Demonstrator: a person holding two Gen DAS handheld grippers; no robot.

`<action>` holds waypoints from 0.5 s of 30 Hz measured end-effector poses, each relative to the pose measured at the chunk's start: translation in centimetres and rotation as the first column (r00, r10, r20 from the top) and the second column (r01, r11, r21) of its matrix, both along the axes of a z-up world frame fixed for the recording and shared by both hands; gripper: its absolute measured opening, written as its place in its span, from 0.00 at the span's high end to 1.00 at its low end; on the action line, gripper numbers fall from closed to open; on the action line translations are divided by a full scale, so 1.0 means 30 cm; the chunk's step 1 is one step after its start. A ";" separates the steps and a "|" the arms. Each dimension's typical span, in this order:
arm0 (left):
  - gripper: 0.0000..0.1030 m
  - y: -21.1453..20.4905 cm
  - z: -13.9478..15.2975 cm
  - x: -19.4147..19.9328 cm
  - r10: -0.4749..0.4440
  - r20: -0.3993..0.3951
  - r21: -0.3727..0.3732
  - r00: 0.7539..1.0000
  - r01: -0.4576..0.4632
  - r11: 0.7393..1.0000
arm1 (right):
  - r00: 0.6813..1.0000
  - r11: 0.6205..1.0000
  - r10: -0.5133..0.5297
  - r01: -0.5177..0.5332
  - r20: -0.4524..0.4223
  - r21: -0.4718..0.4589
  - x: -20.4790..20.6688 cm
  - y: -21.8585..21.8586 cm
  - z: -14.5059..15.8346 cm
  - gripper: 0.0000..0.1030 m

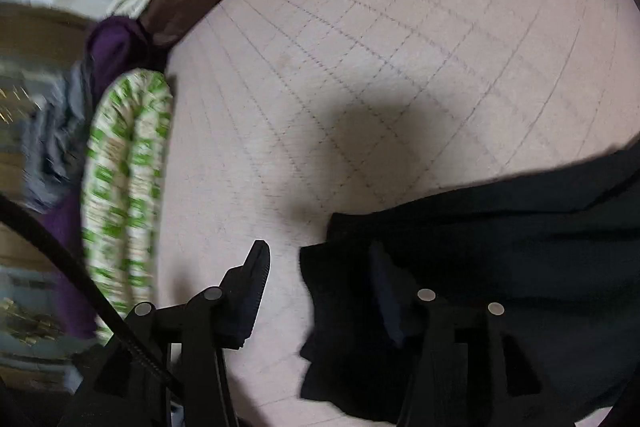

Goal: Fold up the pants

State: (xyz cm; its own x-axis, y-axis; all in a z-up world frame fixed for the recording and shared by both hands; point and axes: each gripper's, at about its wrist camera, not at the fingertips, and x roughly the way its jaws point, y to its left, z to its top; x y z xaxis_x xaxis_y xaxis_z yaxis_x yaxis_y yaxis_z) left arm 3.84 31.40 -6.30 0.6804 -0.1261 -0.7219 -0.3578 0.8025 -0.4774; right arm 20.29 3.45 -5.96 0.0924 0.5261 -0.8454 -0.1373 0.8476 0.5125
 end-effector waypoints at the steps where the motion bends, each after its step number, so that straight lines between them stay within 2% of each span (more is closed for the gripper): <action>1: 0.45 0.000 -0.001 0.000 0.003 -0.002 -0.001 1.000 -0.003 1.000 | 0.999 0.998 0.021 -0.019 0.024 -0.068 -0.008 0.024 0.006 0.45; 3: 0.45 0.000 -0.001 -0.003 0.004 -0.002 0.002 1.000 -0.004 1.000 | 0.993 0.977 0.092 -0.076 0.071 -0.201 -0.029 0.085 0.016 0.45; 5: 0.45 -0.004 0.001 -0.004 0.003 -0.001 0.003 1.000 -0.003 1.000 | 0.983 0.940 0.160 -0.124 0.090 -0.318 -0.042 0.151 0.012 0.45; 8: 0.45 0.001 -0.004 -0.005 0.009 -0.006 -0.003 1.000 -0.009 1.000 | 0.970 0.857 0.233 -0.171 0.070 -0.487 -0.050 0.239 -0.046 0.43; 10: 0.45 0.006 -0.004 -0.008 0.016 -0.006 -0.006 1.000 -0.016 1.000 | 0.956 0.812 0.279 -0.182 0.095 -0.554 -0.069 0.280 -0.059 0.43; 11: 0.45 0.005 -0.003 -0.010 0.017 -0.001 -0.010 1.000 -0.017 1.000 | 0.949 0.803 0.298 -0.190 0.105 -0.565 -0.077 0.288 -0.054 0.49; 12: 0.45 0.003 -0.001 -0.011 0.013 0.007 -0.016 1.000 -0.012 1.000 | 0.940 0.790 0.321 -0.197 0.119 -0.581 -0.084 0.289 -0.046 0.63; 13: 0.45 -0.003 0.004 -0.012 -0.001 0.021 -0.025 1.000 0.002 1.000 | 0.938 0.784 0.322 -0.189 0.127 -0.591 -0.084 0.280 -0.042 0.71; 14: 0.45 -0.014 0.007 -0.010 -0.014 0.028 -0.023 0.999 0.015 1.000 | 0.942 0.795 0.312 -0.185 0.128 -0.578 -0.079 0.261 -0.038 0.76; 15: 0.45 -0.028 0.011 -0.006 -0.032 0.033 -0.017 0.999 0.033 0.999 | 0.950 0.832 0.286 -0.179 0.128 -0.525 -0.067 0.227 -0.028 0.77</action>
State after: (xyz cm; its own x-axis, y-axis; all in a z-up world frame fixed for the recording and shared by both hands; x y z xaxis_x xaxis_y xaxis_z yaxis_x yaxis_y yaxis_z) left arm 3.65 30.55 -5.97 0.6990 -0.1606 -0.6969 -0.3158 0.8050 -0.5022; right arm 18.28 10.26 -6.79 0.2106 0.0617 -0.9756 -0.4143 0.9096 -0.0319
